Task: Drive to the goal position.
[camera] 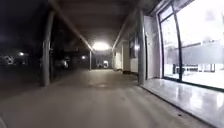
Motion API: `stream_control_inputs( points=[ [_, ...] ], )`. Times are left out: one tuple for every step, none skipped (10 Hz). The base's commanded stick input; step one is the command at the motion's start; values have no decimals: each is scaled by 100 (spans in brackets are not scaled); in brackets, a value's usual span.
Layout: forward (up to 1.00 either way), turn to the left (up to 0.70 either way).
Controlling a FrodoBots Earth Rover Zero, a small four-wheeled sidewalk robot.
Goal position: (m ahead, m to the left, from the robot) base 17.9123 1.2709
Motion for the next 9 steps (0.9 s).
stream_control_inputs(
  points=[
    [100, 2],
    [100, 2],
    [100, 2],
    [100, 2],
    [100, 2],
    [100, 3],
    [100, 7],
    [100, 13],
    [100, 18]
  ],
)
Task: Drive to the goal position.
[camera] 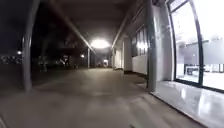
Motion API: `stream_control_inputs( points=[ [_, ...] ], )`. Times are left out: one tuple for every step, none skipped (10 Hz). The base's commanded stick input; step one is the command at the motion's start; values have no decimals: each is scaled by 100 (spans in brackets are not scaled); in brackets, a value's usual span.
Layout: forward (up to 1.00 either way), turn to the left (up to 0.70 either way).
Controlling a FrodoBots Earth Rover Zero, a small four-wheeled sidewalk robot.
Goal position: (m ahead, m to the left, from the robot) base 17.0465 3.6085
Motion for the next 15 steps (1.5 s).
stream_control_inputs(
  points=[
    [100, 18],
    [100, 18],
    [100, 18],
    [100, 16],
    [100, 8],
    [100, 3],
    [100, 3],
    [100, 3],
    [100, 3],
    [100, 3],
    [100, 3],
    [100, 3],
    [100, 3],
    [100, 2],
    [100, 2]
  ],
)
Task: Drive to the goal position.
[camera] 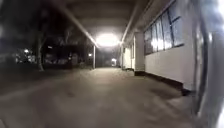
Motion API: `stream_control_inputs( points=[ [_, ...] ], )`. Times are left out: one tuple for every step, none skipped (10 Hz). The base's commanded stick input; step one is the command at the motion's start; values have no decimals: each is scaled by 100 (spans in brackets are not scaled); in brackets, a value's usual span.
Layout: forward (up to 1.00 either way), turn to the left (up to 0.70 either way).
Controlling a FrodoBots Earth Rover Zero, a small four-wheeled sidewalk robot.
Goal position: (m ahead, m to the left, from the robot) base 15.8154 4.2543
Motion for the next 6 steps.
stream_control_inputs(
  points=[
    [100, 2],
    [100, 2],
    [100, 2],
    [100, 2],
    [100, 2],
    [100, 2]
  ],
)
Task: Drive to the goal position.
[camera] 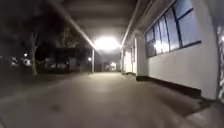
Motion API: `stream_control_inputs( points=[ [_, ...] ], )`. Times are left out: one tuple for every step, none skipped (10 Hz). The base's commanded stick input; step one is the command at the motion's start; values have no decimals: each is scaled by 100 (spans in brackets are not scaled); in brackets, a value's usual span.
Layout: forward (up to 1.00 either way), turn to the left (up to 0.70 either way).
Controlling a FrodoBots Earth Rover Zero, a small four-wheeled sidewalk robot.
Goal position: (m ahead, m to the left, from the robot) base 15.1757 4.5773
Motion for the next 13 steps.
stream_control_inputs(
  points=[
    [100, 2],
    [100, 2],
    [100, 2],
    [100, 2],
    [100, 2],
    [100, 2],
    [100, 2],
    [100, 2],
    [100, 2],
    [100, 2],
    [100, 0],
    [100, 0],
    [100, 0]
  ],
)
